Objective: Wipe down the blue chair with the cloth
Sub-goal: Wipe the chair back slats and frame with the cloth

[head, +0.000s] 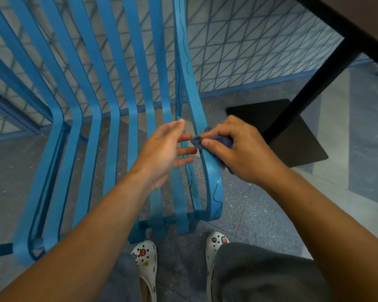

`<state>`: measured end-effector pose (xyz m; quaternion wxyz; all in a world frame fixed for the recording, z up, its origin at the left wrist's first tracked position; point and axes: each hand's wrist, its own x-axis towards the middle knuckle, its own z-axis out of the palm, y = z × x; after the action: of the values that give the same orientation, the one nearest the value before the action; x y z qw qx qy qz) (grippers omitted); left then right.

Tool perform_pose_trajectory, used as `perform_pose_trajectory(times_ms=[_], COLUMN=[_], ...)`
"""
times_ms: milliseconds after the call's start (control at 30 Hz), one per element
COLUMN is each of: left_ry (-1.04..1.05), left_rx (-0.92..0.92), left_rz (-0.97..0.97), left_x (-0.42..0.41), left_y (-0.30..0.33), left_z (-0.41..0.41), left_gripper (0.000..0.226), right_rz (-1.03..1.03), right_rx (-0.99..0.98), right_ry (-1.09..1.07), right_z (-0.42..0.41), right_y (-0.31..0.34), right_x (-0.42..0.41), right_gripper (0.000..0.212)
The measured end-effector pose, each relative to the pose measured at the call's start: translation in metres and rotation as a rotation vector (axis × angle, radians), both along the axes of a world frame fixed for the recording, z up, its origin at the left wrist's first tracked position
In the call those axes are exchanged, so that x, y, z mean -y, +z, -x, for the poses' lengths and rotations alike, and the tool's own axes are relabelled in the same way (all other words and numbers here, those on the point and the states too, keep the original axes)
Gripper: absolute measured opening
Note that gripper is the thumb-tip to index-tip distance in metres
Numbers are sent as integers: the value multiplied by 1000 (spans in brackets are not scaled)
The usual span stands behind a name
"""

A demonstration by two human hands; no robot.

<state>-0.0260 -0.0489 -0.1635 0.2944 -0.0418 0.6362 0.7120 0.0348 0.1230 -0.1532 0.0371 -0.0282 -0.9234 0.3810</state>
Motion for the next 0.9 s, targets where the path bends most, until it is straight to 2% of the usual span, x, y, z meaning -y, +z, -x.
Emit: perform_pose_trajectory(times_ms=[133,267,400,567,633,800,900], left_ry=[-69,-114,-120,-122,-128,-184,-174], left_rx=[-56,-76,-83,-92,-118,-210,-243], left_rz=[15,21,13,3,8,82,98], left_x=[-1,0,2,-1,0,2,1], left_y=[-1,-3,-4,-8,-9,-17,-21], left_z=[-5,-3,6,9,9,9,10], left_gripper=[23,27,25,30,33,44,49], right_rz=[14,59,73,178,280,376,461], right_rx=[112,25,-28,64,127,386,423], right_ry=[107,-50,-158,-170,-168,-215,-214], right_z=[-33,-9,29,4,-16,-28,-27], right_y=[10,1,-4,-1,5,11,6], right_x=[0,6,11,15,21,9,7], right_gripper=[14,5,9,10,13,35,32])
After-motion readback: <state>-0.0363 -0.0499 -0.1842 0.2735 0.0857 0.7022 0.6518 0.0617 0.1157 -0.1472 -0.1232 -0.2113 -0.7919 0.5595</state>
